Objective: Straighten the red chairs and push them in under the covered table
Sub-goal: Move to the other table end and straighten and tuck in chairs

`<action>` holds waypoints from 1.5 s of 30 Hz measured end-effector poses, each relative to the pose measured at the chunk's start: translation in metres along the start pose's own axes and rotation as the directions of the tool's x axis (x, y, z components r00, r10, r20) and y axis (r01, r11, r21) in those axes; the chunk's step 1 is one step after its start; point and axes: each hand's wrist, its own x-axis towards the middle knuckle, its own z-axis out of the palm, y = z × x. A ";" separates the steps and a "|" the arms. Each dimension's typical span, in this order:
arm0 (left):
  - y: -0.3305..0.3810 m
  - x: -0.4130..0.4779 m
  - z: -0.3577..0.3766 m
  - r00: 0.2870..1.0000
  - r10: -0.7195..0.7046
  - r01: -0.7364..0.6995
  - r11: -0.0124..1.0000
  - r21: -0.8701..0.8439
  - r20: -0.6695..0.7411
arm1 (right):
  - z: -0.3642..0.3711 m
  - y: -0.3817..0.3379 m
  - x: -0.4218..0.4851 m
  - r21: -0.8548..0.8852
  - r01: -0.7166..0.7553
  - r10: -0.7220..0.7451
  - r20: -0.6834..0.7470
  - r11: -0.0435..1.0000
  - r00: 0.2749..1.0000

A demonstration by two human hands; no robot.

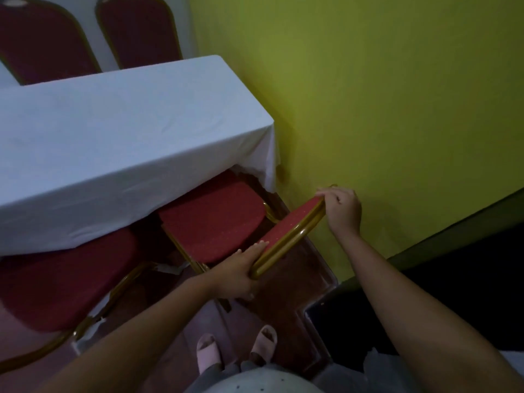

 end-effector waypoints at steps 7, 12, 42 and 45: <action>0.027 0.012 0.024 0.867 0.067 -0.091 0.996 -0.024 -0.493 | 0.011 -0.005 0.003 -0.027 -0.021 0.026 0.175 0.999 0.984; -0.003 -0.008 0.019 0.752 0.386 -0.161 0.894 0.419 -0.534 | 0.027 -0.016 -0.015 -0.031 -0.035 0.038 0.128 0.999 0.991; -0.129 -0.109 -0.039 0.764 0.172 0.194 0.858 0.475 -0.622 | 0.107 -0.076 -0.074 -0.131 0.341 -0.303 0.245 0.931 0.921; -0.135 -0.115 -0.042 0.761 0.121 0.224 0.873 0.434 -0.638 | 0.113 -0.081 -0.071 -0.107 0.396 -0.358 0.262 0.912 0.896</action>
